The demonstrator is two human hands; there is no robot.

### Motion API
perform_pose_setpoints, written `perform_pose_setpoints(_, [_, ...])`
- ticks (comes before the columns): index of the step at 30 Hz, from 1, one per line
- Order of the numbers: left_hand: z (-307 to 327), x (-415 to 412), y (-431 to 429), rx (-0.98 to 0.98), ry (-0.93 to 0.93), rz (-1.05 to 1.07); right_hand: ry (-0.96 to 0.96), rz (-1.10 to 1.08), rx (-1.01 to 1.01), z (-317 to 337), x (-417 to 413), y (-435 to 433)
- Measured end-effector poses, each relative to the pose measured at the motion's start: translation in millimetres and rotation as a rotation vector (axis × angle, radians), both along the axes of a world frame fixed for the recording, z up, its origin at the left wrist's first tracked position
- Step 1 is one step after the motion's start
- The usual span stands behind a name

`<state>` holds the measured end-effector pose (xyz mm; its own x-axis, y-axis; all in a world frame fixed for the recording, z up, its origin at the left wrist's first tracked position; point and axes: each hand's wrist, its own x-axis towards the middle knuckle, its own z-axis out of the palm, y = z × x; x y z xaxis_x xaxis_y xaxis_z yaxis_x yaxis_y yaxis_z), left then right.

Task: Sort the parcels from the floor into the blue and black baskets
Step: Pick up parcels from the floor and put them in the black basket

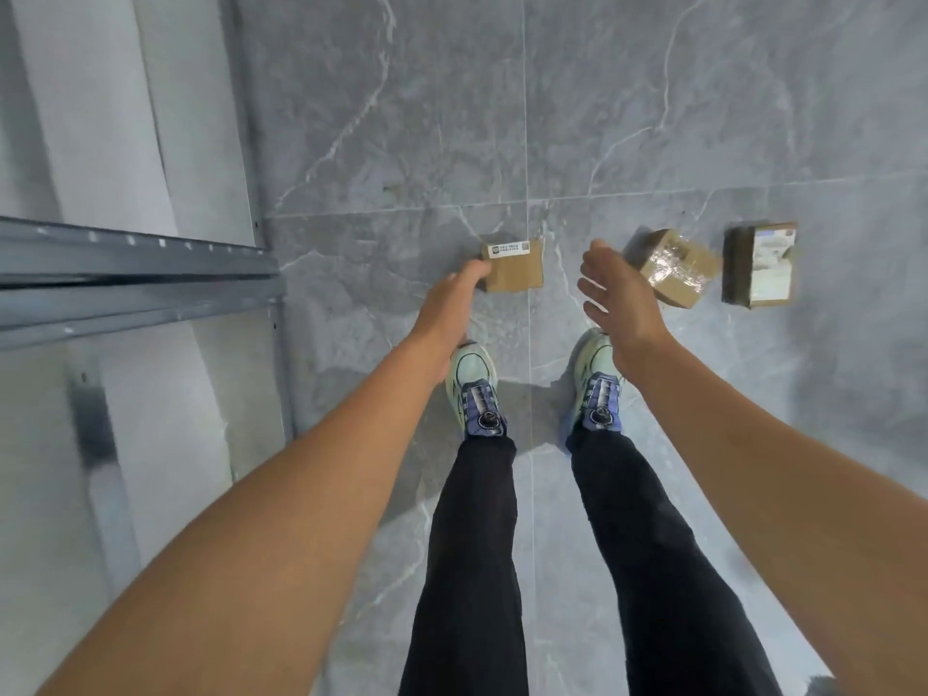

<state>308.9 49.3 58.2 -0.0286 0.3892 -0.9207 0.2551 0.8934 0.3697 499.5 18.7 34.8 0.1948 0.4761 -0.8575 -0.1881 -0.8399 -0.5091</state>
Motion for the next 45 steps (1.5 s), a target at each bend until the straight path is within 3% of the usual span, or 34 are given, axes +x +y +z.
perform_pose_setpoints(11, [-232,28,37,-0.104,0.092,0.149,-0.032,0.14,-0.157,-227,5,41])
perform_pose_setpoints(16, [-270,30,44,-0.118,0.061,0.187,0.016,0.192,-0.189,-263,-2,59])
perform_pose_setpoints(21, [-268,32,41,-0.099,-0.01,0.158,0.032,0.185,-0.168,-257,-8,61])
perform_pose_setpoints(26, [-210,31,41,0.005,-0.073,0.223,0.048,0.118,-0.056,-200,-4,58])
perform_pose_setpoints(31, [-109,32,52,0.186,-0.105,0.286,0.057,0.049,0.112,-108,0,73])
perform_pose_setpoints(45, [259,49,103,0.681,-0.206,0.337,0.097,0.068,0.56,273,13,135])
